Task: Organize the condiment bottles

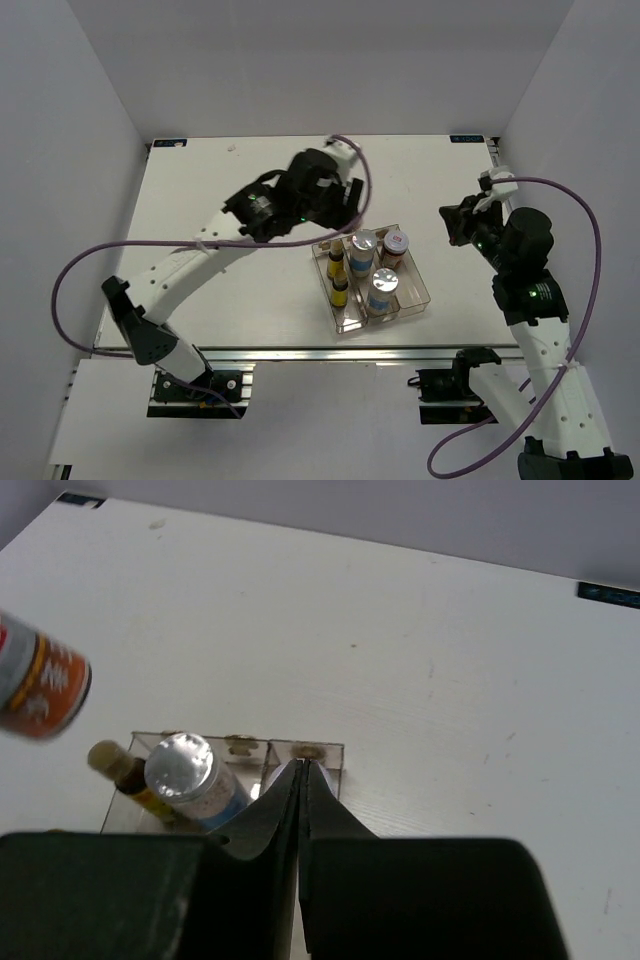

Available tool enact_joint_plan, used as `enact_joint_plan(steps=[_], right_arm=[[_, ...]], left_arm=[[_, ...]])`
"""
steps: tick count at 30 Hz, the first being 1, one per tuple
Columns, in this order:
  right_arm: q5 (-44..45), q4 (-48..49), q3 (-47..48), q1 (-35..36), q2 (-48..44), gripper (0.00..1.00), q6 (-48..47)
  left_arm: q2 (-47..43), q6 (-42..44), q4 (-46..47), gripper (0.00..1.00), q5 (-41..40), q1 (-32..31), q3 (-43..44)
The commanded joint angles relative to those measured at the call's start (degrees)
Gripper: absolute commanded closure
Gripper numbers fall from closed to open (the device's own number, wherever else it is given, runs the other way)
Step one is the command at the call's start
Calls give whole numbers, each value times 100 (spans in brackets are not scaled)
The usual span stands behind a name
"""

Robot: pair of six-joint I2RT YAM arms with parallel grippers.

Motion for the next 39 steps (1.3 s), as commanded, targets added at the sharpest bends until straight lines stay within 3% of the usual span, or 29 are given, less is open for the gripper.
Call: enact_joint_plan(steps=[1, 5, 8, 16, 24, 39], right_arm=[[1243, 383, 237, -21, -200, 98, 425], [2176, 717, 79, -21, -464, 93, 593], [2799, 867, 26, -29, -614, 88, 654], [3354, 990, -18, -29, -693, 86, 734], [3355, 1034, -88, -21, -755, 86, 681], [3100, 1060, -194, -29, -799, 86, 681]], left_arm=[[270, 34, 56, 100, -306, -798, 743], [956, 122, 47, 100, -544, -1388, 1560], [1210, 192, 266, 100, -439, -1582, 1685], [2115, 324, 644, 100, 168, -1732, 2063], [2863, 456, 688, 100, 203, -1732, 2432], [3461, 544, 627, 100, 133, -1732, 2116]])
